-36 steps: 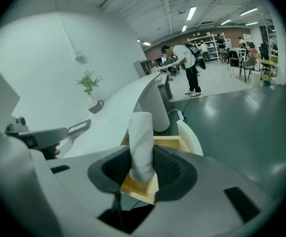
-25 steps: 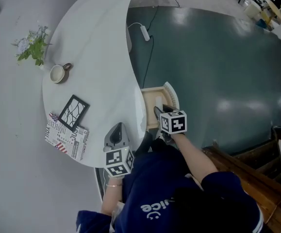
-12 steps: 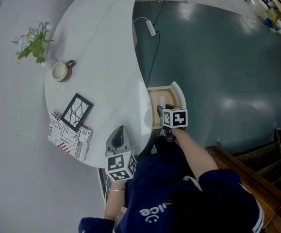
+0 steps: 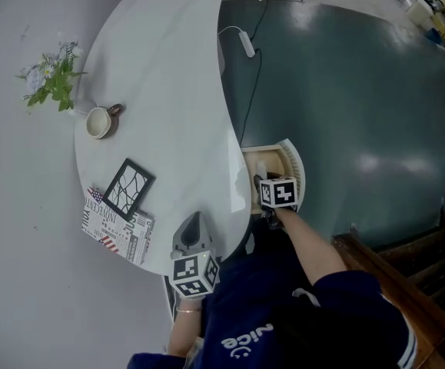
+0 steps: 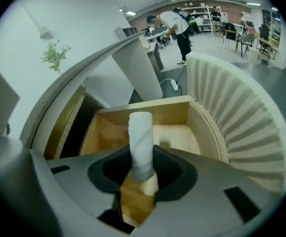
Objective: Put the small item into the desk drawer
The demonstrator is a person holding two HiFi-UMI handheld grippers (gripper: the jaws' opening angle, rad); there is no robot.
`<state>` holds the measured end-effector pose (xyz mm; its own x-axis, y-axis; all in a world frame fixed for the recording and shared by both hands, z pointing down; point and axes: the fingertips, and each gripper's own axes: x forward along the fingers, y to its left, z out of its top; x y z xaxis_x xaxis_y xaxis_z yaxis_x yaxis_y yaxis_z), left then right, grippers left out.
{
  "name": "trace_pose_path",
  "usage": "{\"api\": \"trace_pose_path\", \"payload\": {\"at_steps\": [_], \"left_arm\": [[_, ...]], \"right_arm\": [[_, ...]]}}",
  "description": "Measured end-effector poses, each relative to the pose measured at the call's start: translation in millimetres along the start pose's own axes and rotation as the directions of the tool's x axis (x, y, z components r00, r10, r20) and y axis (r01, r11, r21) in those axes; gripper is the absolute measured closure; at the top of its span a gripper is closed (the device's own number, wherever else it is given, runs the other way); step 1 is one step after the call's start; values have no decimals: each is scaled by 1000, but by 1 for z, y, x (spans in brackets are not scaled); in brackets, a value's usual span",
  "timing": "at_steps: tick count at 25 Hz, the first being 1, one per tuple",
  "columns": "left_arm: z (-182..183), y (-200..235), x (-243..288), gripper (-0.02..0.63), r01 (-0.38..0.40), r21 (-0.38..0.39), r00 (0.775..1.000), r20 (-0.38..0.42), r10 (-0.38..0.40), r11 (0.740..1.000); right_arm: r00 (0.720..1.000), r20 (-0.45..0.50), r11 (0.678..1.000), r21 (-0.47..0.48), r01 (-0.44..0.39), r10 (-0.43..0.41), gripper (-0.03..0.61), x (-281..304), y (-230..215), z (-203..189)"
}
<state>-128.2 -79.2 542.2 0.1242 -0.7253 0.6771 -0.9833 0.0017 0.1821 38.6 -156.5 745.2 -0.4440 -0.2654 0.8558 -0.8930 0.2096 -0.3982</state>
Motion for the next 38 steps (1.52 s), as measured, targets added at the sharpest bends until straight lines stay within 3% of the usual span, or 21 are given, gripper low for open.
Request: {"api": "trace_pose_path", "payload": {"at_steps": [9,13,27,32,38], "left_arm": [[-1,9,10,609,-16,13,999,-32,17,1000],[-5,15,11,609,-32,15,998,-51,33,999],[-10,31,12,609,-79,-59,995,-70,74,995],[-6,33,11,609,-102,23,992,-69,104,994],[-10,30,9,609,-98,51,992,-73,102,994]], "right_arm": [[998,-62,999,41,0,3,439,25,-9,-5],[994,-110,1000,16,2,-1,437,36,-11,-11],[976,-214,998,36,53,-44,437,61,-26,-29],[975,-217,997,48,56,-45,437,68,-27,-28],[969,-241,994,75,79,-59,437,72,-33,-34]]}}
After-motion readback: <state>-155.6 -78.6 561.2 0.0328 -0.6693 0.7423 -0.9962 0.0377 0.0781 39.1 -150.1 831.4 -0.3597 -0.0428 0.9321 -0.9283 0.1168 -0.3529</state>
